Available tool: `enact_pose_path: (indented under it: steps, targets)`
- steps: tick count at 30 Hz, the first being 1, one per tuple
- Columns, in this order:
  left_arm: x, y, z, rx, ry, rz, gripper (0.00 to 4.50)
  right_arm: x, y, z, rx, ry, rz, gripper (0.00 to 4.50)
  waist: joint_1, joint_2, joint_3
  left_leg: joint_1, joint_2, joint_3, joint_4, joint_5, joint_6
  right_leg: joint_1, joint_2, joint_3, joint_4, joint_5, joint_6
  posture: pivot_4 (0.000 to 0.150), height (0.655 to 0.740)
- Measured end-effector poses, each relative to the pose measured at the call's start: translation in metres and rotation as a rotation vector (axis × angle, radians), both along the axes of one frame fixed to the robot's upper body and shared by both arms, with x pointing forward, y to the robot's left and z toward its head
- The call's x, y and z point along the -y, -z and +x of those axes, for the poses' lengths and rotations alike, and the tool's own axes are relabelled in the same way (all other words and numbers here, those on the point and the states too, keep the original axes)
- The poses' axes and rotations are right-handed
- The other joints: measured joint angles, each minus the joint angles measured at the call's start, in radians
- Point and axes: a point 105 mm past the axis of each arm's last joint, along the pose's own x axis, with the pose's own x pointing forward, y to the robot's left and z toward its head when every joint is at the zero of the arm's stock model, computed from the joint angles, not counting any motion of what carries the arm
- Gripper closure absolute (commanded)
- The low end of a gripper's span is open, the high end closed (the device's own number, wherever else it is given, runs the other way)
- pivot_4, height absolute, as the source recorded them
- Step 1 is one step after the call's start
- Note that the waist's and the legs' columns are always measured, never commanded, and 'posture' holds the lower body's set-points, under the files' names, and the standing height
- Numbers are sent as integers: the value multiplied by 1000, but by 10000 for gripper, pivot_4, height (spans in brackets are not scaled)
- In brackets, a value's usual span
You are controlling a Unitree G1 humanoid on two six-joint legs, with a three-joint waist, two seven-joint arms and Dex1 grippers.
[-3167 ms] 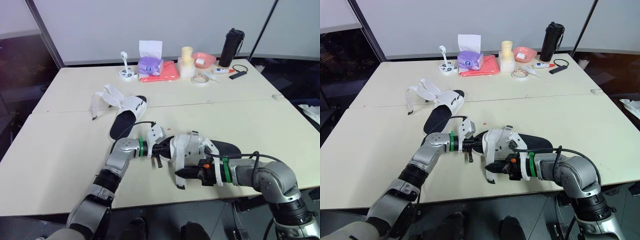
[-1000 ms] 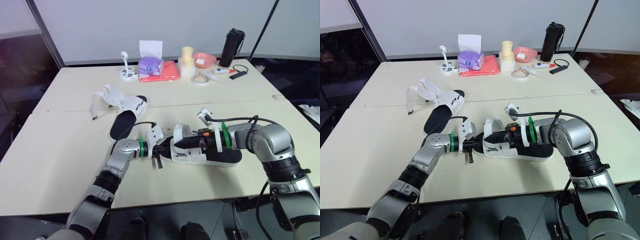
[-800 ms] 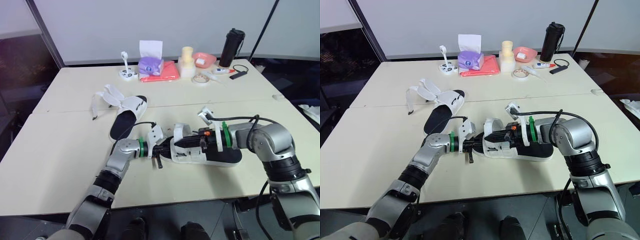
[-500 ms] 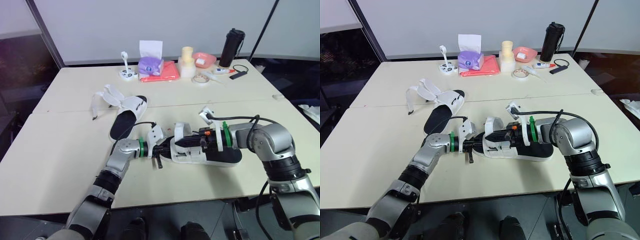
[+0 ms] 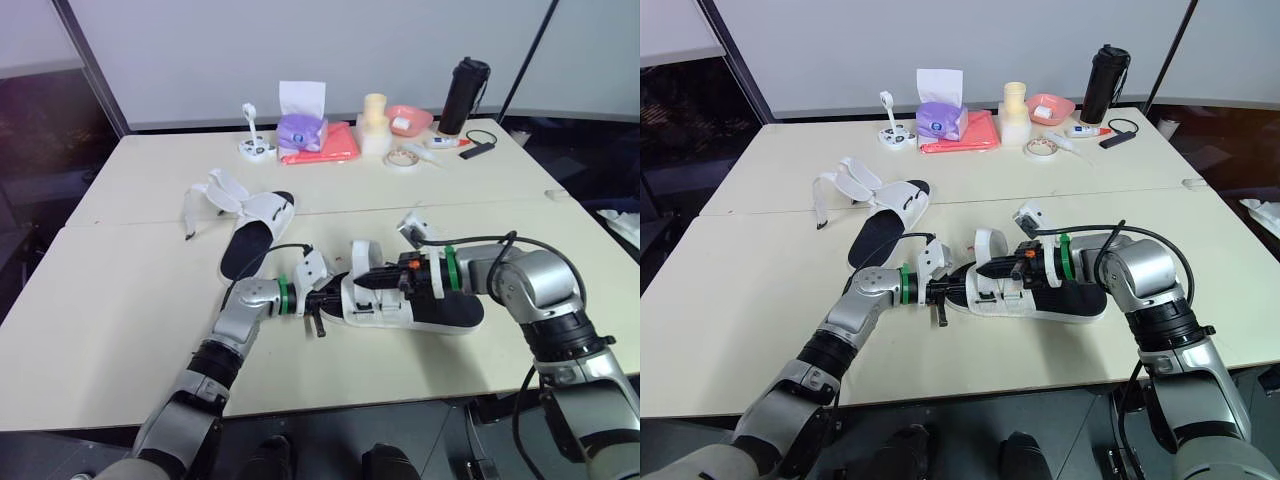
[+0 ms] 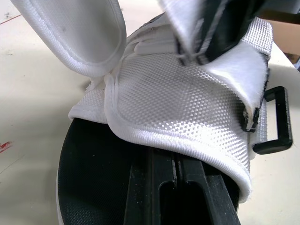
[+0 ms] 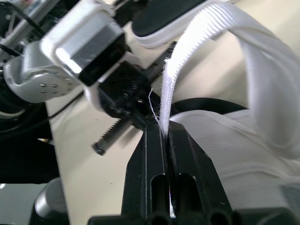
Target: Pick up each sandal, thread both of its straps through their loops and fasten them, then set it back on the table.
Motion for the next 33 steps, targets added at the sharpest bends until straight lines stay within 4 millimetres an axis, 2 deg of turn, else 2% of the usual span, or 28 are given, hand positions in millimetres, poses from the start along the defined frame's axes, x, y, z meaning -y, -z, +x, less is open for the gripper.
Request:
enact_pose_path:
  steps: [15,33]
  targets:
    - [0,0,0,6,-1,-3,45000,-20,-12,-20,-51,-100,48,44477,0,0,0,0,0,0,0,0,0,0,0,0,0,0,0,1500,7400]
    - [0,0,0,13,1,1,45000,-13,-9,-17,-31,-79,18,44477,0,0,0,0,0,0,0,0,0,0,0,0,0,0,0,1500,7400]
